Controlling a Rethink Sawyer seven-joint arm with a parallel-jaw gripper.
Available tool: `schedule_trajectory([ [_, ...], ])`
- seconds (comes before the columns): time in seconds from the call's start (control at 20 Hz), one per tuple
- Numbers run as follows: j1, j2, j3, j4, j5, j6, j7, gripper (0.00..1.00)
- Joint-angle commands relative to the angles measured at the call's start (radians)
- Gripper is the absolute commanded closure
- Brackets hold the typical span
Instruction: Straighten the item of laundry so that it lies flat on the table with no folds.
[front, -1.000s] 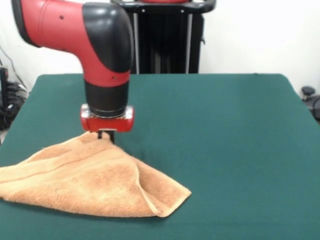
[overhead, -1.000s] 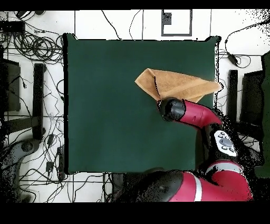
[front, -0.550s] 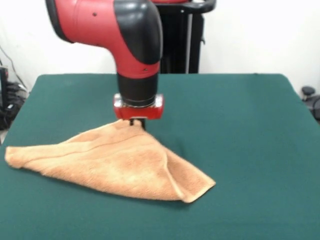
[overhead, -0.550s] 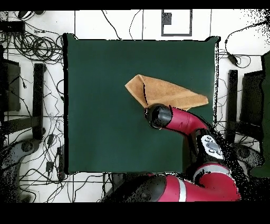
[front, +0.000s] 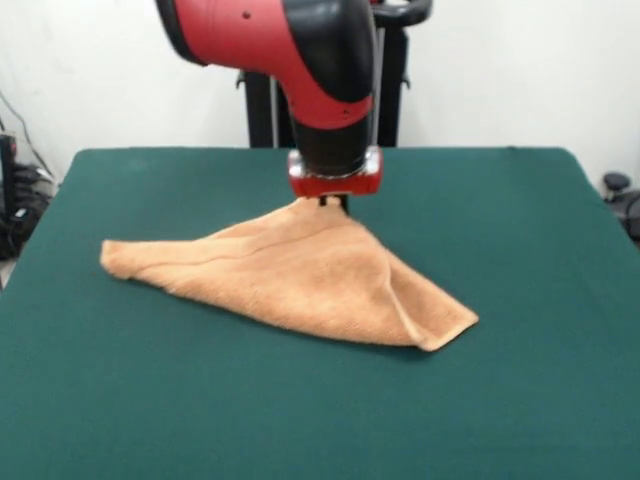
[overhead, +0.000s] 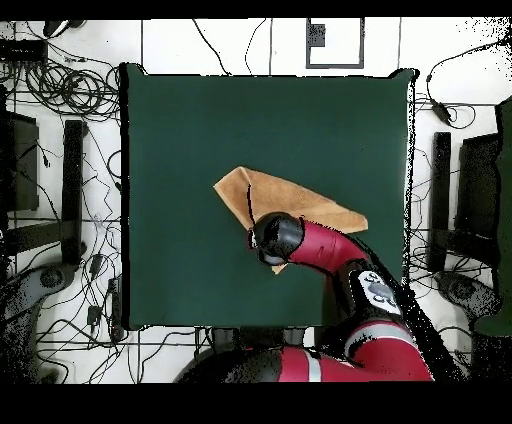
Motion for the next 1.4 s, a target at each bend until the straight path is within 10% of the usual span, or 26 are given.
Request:
schedule_trajectory([
  [0.05, 0.068, -0.026, 0.051, 0.166, 0.09, 0.182, 0.27, 1.0],
  [0.6, 0.064, -0.021, 0.057, 0.195, 0.092, 0.096, 0.215, 1.0],
  [0.65, 0.055, -0.018, 0.066, 0.192, 0.086, 0.084, 0.198, 0.0],
  [0.9, 0.048, 0.009, 0.052, 0.182, 0.086, -0.009, 0.222, 0.0],
  [1.4, 0.047, -0.032, -0.006, 0.06, 0.049, 0.184, 0.176, 0.0],
])
